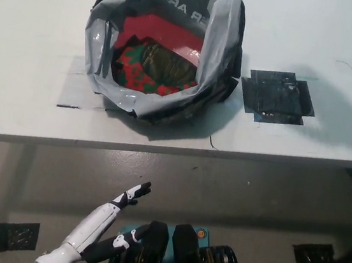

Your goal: The robot uses its right hand to pick up a bag of coffee beans and puts it in the black plastic bag, then the robot grabs the top of the bag and lifts it.

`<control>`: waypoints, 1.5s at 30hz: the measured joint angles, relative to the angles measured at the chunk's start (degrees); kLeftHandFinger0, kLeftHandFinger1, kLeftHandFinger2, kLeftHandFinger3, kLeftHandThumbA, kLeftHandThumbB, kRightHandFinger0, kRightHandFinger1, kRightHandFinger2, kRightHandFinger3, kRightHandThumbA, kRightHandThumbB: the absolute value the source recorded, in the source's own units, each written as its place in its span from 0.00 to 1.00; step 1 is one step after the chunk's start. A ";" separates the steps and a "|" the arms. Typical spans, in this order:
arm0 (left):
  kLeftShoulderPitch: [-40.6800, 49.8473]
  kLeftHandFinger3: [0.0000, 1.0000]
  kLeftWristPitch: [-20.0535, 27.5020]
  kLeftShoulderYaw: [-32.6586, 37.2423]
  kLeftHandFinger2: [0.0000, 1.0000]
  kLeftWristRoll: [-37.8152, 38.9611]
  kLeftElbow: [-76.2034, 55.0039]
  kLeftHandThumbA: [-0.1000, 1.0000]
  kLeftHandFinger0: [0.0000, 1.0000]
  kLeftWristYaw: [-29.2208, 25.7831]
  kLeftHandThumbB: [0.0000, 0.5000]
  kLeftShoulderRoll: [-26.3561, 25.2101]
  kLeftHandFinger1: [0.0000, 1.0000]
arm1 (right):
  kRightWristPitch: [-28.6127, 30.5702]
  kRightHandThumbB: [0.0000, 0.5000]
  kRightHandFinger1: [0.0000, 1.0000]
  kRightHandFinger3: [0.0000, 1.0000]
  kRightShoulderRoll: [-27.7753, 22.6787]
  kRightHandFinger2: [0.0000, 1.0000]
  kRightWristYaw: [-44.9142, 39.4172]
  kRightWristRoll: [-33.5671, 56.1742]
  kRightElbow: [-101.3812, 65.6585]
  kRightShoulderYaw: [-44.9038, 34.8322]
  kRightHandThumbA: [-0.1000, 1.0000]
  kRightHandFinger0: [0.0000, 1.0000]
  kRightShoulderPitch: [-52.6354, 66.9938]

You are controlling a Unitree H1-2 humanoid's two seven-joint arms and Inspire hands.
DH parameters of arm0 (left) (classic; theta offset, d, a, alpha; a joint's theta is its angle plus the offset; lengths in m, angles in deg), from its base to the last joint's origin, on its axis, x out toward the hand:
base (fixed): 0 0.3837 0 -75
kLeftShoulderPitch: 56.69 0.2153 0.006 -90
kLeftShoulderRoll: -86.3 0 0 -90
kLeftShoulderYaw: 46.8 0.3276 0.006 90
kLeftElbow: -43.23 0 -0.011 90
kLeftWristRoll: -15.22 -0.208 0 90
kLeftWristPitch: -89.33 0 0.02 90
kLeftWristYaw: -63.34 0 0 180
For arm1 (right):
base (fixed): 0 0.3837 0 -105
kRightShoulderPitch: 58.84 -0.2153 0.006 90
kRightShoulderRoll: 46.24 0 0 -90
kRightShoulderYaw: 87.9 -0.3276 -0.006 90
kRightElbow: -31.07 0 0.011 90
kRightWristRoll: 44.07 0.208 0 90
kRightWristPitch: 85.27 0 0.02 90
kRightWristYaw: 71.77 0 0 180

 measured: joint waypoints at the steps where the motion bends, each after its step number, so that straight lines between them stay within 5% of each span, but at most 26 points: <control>1: -0.06 1.00 -0.02 -0.10 1.00 0.00 0.03 0.93 1.00 0.00 0.45 0.00 1.00 | 0.00 0.49 1.00 1.00 0.06 1.00 0.18 0.33 -2.24 -0.86 0.99 1.00 2.62; 5: -0.21 1.00 -0.06 -0.46 1.00 0.01 0.21 0.97 1.00 -0.01 0.43 0.02 1.00 | 0.04 0.44 1.00 1.00 1.32 1.00 0.81 0.86 -9.72 -3.68 0.89 1.00 12.51; 10: -1.09 1.00 -0.06 -1.37 1.00 0.07 0.95 1.00 1.00 -0.04 0.44 0.25 1.00 | 2.22 0.40 1.00 1.00 9.39 1.00 3.80 0.83 -21.46 -7.46 0.93 1.00 30.88; 12: -1.40 1.00 -0.05 -1.91 1.00 0.12 1.10 1.00 1.00 -0.06 0.48 0.35 1.00 | 3.55 0.30 1.00 1.00 13.01 1.00 4.94 0.75 -24.56 -7.88 0.99 1.00 37.18; 16: -1.87 1.00 -0.02 -3.41 1.00 0.28 1.33 1.00 1.00 -0.10 0.51 0.81 1.00 | 6.87 0.47 1.00 1.00 20.15 1.00 6.72 0.61 -28.97 -8.07 1.00 1.00 52.02; 21: -1.76 1.00 0.08 -4.27 1.00 0.34 2.06 1.00 1.00 -0.13 0.56 1.38 1.00 | 11.37 0.52 1.00 1.00 25.02 1.00 8.61 0.35 -28.27 -8.28 1.00 1.00 65.68; 25: -1.19 1.00 0.15 -4.65 1.00 0.35 2.62 1.00 1.00 -0.15 0.56 1.95 1.00 | 14.76 0.48 1.00 1.00 27.10 1.00 9.66 0.30 -24.88 -8.41 1.00 1.00 71.61; 33: 3.14 1.00 0.36 -5.61 1.00 0.37 3.03 1.00 1.00 -0.20 0.61 3.00 1.00 | 21.27 0.66 1.00 1.00 29.13 1.00 12.27 -0.38 -13.55 -8.62 1.00 1.00 79.58; 45: 11.26 1.00 1.99 -6.95 1.00 0.78 3.05 0.98 1.00 -0.68 0.60 4.01 1.00 | 31.54 0.63 1.00 1.00 30.59 1.00 15.85 -1.21 -0.04 -10.71 1.00 1.00 88.35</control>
